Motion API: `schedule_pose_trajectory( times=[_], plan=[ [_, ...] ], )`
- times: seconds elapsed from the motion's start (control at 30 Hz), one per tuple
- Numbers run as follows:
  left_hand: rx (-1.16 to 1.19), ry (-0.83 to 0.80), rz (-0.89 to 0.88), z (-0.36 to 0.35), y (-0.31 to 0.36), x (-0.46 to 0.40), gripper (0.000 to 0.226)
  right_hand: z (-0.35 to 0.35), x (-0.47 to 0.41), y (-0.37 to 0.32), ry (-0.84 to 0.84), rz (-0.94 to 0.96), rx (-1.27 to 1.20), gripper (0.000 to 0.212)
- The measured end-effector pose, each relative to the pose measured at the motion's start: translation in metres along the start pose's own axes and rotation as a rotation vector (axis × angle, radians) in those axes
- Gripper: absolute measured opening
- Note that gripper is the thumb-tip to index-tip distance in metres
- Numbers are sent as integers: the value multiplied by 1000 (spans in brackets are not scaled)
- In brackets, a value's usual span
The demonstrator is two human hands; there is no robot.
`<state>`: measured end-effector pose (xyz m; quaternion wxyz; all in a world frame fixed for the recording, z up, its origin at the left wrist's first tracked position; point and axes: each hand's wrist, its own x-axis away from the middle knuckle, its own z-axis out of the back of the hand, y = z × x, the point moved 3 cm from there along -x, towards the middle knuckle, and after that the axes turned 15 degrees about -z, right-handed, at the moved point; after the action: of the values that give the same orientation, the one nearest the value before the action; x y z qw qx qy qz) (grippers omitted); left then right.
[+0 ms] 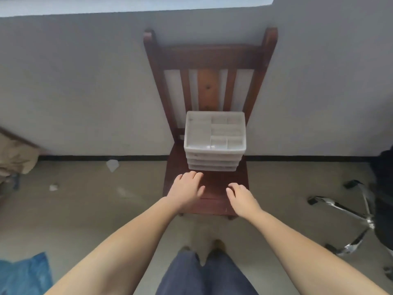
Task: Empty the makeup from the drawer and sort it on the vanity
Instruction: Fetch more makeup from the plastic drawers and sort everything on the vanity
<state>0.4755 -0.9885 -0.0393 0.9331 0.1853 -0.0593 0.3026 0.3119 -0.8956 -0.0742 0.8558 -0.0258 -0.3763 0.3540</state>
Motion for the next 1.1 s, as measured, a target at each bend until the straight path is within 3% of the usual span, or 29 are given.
schedule_pose_trajectory(
  times=[0.13, 0.27, 0.37, 0.43, 0.8, 1.1],
  plan=[
    [-58, 74, -12, -5, -28, -48, 58, -6, -64, -41, -166, -204, -603, 35],
    [-140, 11, -28, -22, -55, -76, 68, -24, -114, -77, -343, -446, -1279, 38],
    [-189, -51, -31, -34, -71, -81, 73, -31, -137, -91, -373, -590, -1622, 24],
    [-216, -63, -43, -37, -76, -81, 72, -31, -145, -96, -377, -658, -1759, 27],
    [-282, -117, -88, -29, -77, -84, 67, -40, -146, -88, -451, -646, -1926, 43],
    [-276, -124, -82, -28, -78, -87, 69, -43, -156, -91, -447, -562, -1810, 45]
  ],
)
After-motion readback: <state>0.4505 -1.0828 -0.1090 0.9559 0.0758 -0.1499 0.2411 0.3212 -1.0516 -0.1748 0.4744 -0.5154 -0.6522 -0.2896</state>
